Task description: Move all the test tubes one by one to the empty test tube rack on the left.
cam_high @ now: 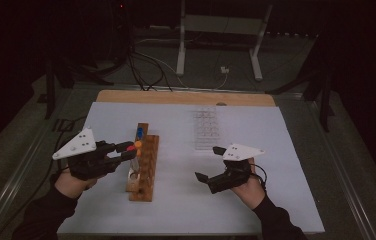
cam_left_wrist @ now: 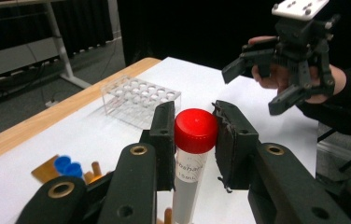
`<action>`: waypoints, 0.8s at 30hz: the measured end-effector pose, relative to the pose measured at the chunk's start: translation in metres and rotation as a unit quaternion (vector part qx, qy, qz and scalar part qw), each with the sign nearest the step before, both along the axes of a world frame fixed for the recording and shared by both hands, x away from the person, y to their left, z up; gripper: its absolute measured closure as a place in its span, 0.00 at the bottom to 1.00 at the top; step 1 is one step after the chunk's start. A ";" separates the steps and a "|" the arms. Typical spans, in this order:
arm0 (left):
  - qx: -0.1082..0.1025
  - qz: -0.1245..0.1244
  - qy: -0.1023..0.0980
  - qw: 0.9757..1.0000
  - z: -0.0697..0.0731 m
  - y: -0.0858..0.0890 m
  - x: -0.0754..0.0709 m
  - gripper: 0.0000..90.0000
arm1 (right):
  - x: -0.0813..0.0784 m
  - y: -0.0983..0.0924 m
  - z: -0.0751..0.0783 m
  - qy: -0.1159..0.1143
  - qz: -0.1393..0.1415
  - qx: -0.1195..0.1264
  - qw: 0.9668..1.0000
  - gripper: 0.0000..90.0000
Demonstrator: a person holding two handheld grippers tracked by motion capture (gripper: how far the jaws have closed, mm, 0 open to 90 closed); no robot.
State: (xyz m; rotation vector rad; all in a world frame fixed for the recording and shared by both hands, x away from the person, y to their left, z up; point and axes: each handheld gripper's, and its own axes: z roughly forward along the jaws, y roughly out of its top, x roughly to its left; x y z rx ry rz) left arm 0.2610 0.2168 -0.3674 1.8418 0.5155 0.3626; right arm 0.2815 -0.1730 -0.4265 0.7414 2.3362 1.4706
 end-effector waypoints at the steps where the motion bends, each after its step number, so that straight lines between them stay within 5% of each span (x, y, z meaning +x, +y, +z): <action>1: 0.001 0.002 0.001 1.000 -0.002 0.002 -0.001 0.80 | 0.000 0.000 0.000 -0.001 -0.001 -0.001 1.000 0.00; 8: -0.010 0.019 0.017 1.000 -0.025 0.009 -0.002 0.80 | -0.001 0.001 -0.001 -0.001 0.000 -0.004 1.000 0.00; 24: 0.020 0.023 0.051 0.998 -0.073 0.002 0.003 0.80 | -0.001 0.001 -0.002 0.000 0.003 -0.006 1.000 0.00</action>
